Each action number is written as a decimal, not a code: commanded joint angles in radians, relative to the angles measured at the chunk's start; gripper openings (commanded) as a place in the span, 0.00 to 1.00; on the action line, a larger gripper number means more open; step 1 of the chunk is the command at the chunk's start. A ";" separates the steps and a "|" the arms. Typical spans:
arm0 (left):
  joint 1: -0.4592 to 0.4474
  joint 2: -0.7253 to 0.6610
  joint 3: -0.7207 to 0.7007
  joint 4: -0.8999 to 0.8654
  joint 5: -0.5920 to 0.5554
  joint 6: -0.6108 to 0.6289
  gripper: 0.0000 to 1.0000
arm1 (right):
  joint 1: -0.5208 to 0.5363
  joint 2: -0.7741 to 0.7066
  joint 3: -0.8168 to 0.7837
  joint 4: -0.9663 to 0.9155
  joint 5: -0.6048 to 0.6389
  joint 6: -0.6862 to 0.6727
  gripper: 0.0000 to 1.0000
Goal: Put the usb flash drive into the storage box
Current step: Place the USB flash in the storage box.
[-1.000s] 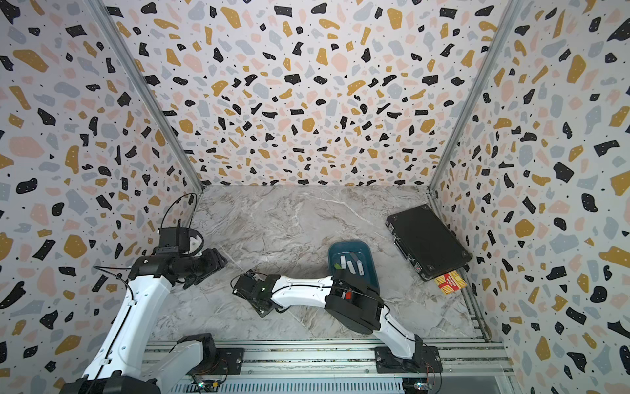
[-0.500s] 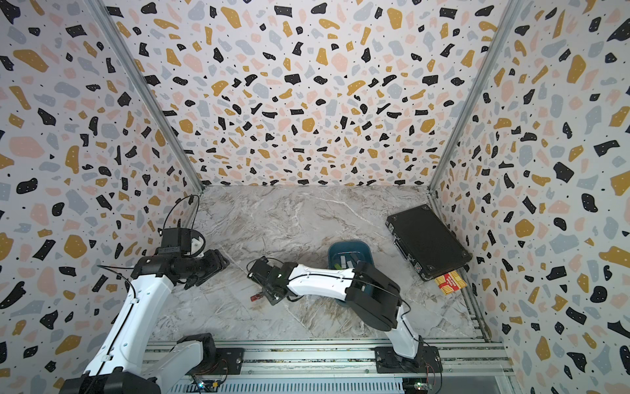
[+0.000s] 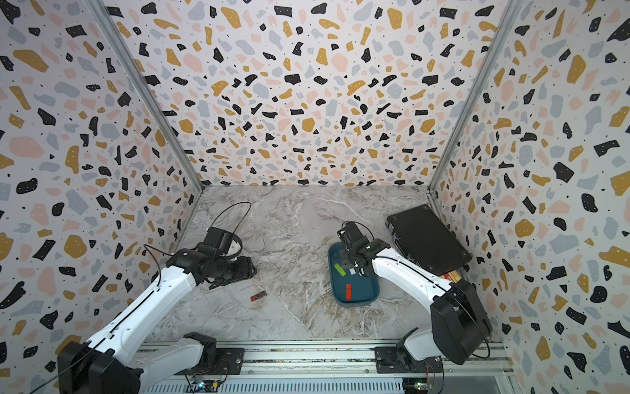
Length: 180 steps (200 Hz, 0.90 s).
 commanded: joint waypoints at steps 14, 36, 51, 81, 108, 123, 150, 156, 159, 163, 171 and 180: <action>-0.066 0.059 -0.037 0.101 -0.102 -0.077 0.62 | -0.016 -0.018 -0.063 0.018 -0.090 -0.017 0.15; -0.069 0.080 -0.034 0.094 -0.139 -0.062 0.63 | -0.016 -0.023 -0.097 0.025 -0.129 -0.011 0.18; -0.070 0.096 -0.046 0.112 -0.144 -0.059 0.63 | -0.016 -0.039 -0.121 0.037 -0.146 -0.007 0.24; -0.070 0.142 -0.067 0.168 -0.136 -0.060 0.64 | -0.016 -0.078 -0.122 0.017 -0.164 -0.015 0.50; -0.069 0.186 -0.065 0.206 -0.136 -0.052 0.64 | -0.016 -0.125 -0.122 0.025 -0.179 -0.033 0.52; -0.070 0.211 -0.069 0.229 -0.125 -0.053 0.64 | -0.017 -0.130 -0.116 0.018 -0.191 -0.041 0.52; -0.070 0.243 -0.090 0.218 -0.093 -0.082 0.64 | -0.017 -0.135 -0.109 0.008 -0.190 -0.048 0.52; -0.069 0.242 -0.106 0.222 -0.080 -0.094 0.64 | -0.017 -0.137 -0.109 0.006 -0.188 -0.048 0.52; -0.069 0.242 -0.114 0.226 -0.070 -0.100 0.64 | -0.017 -0.138 -0.109 0.007 -0.188 -0.048 0.52; -0.070 0.240 -0.126 0.232 -0.057 -0.107 0.64 | -0.017 -0.139 -0.109 0.008 -0.186 -0.048 0.52; -0.071 0.238 -0.153 0.251 -0.023 -0.120 0.64 | -0.016 -0.143 -0.110 0.009 -0.186 -0.047 0.52; -0.071 0.238 -0.179 0.262 0.002 -0.131 0.64 | -0.017 -0.145 -0.109 0.012 -0.186 -0.045 0.52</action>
